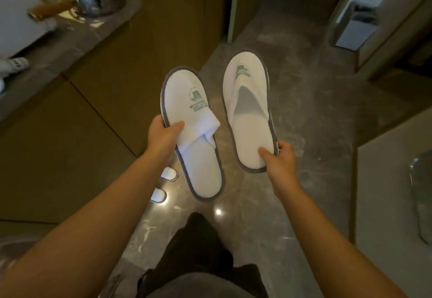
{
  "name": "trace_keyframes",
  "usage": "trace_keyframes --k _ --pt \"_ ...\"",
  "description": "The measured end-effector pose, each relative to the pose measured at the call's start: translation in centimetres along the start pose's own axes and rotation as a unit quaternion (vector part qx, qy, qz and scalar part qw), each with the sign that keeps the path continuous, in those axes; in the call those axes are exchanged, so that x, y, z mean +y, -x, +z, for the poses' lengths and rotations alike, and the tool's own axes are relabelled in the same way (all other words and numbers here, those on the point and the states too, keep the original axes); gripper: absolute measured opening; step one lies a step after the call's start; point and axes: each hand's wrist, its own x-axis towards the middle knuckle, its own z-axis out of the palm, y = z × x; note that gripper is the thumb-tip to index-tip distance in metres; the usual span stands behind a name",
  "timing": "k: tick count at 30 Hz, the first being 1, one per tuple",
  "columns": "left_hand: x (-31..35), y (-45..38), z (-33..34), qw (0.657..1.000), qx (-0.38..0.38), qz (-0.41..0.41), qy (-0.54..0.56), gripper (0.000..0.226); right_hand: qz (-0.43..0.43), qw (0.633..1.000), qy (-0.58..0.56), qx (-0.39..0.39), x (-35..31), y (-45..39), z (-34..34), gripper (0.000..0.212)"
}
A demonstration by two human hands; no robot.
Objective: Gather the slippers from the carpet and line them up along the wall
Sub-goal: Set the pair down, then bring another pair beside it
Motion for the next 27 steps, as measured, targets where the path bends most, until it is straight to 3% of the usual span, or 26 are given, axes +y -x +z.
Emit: trace_keyframes --k 6,12,17,22,27 --pt "1.9 -10.4 3.8 0.997 0.065 -0.013 0.024 0.034 0.002 0.996 0.05 -0.074 -3.0 -12.6 4.0 0.031" --pt "3.6 -22.7 7.1 0.989 0.121 -0.049 0.071 0.027 -0.003 0.986 0.11 -0.128 -7.1 -25.8 10.1 0.034" --pt "3.8 -29.5 8.5 0.98 0.164 -0.098 0.06 0.024 0.043 0.966 0.162 -0.197 -8.3 -33.9 14.5 0.034" --pt "1.0 -35.7 8.7 0.964 0.215 -0.148 0.054 0.03 0.081 0.936 0.194 -0.283 -5.7 -41.3 20.3 0.023" --pt "-5.6 -42.2 8.7 0.934 0.291 -0.197 0.061 0.032 0.109 0.913 0.22 -0.325 1.0 -49.2 28.1 0.024"
